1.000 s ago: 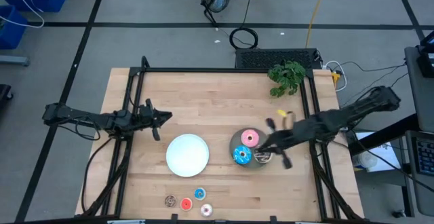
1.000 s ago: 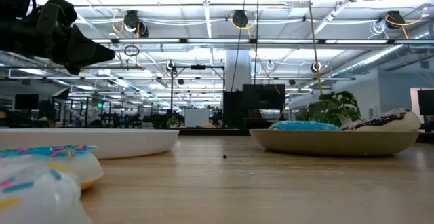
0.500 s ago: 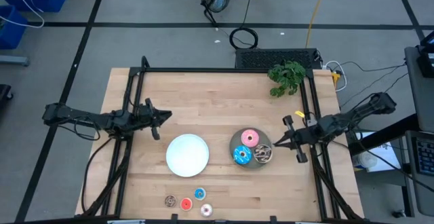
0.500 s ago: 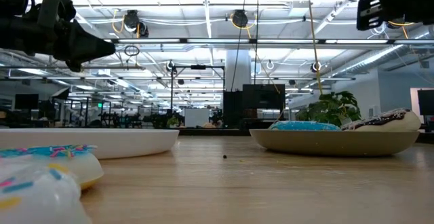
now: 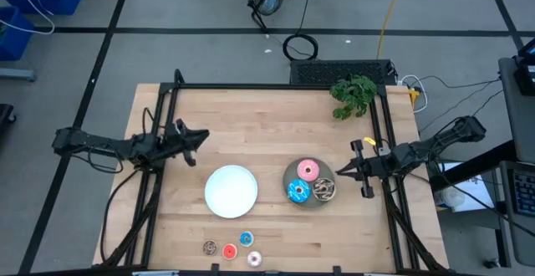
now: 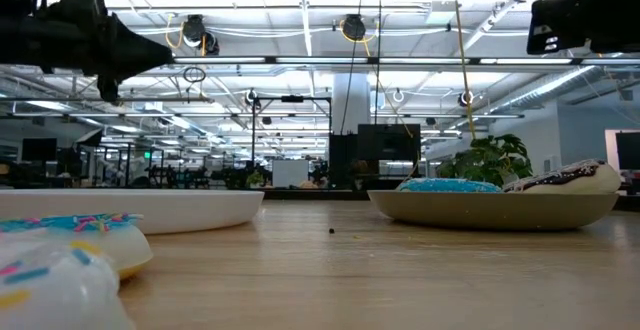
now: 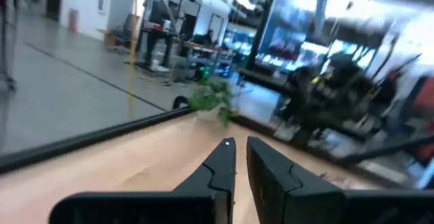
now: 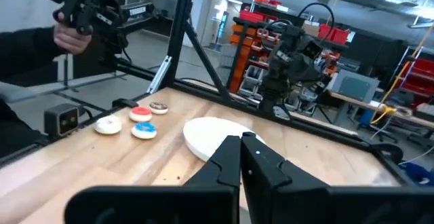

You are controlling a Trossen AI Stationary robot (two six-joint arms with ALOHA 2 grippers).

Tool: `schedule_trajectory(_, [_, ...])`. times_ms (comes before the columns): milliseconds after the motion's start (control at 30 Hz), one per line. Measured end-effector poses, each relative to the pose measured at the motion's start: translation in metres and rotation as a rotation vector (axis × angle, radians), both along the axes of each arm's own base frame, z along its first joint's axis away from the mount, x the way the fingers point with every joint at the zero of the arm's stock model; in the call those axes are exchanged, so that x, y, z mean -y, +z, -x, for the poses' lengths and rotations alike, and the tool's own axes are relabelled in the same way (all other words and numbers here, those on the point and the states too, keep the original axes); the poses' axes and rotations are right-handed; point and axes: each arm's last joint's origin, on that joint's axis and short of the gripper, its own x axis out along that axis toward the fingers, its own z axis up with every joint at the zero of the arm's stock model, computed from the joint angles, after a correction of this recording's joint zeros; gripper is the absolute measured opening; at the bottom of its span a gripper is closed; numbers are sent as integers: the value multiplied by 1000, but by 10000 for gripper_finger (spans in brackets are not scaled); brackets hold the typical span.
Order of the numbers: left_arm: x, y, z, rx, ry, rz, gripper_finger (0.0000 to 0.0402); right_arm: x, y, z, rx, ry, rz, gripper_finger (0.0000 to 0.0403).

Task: Pick & Place donuts
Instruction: Put the small brown donut on the white plate

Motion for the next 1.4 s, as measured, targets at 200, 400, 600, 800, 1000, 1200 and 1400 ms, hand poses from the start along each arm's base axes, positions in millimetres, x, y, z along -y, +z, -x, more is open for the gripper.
schedule_trajectory(200, [10,3,-2,61,-239,87,42,0,2,0,13,1,-49,0])
schedule_trajectory(400, [28,32,-12,76,-343,64,42,0,4,0,44,-7,-6,0])
schedule_trajectory(600, [50,74,-37,-200,-372,0,42,1,9,1,102,-13,29,0])
schedule_trajectory(800, [80,84,-59,-669,-423,-83,42,0,7,0,71,-8,2,0])
schedule_trajectory(1000, [115,91,-78,-878,-418,54,42,0,5,0,46,-5,-13,0])
schedule_trajectory(1200, [165,91,-90,-1027,-485,152,42,0,5,0,31,4,-90,0])
schedule_trajectory(1400, [214,78,-87,-1159,-502,125,42,0,9,0,65,7,-141,0])
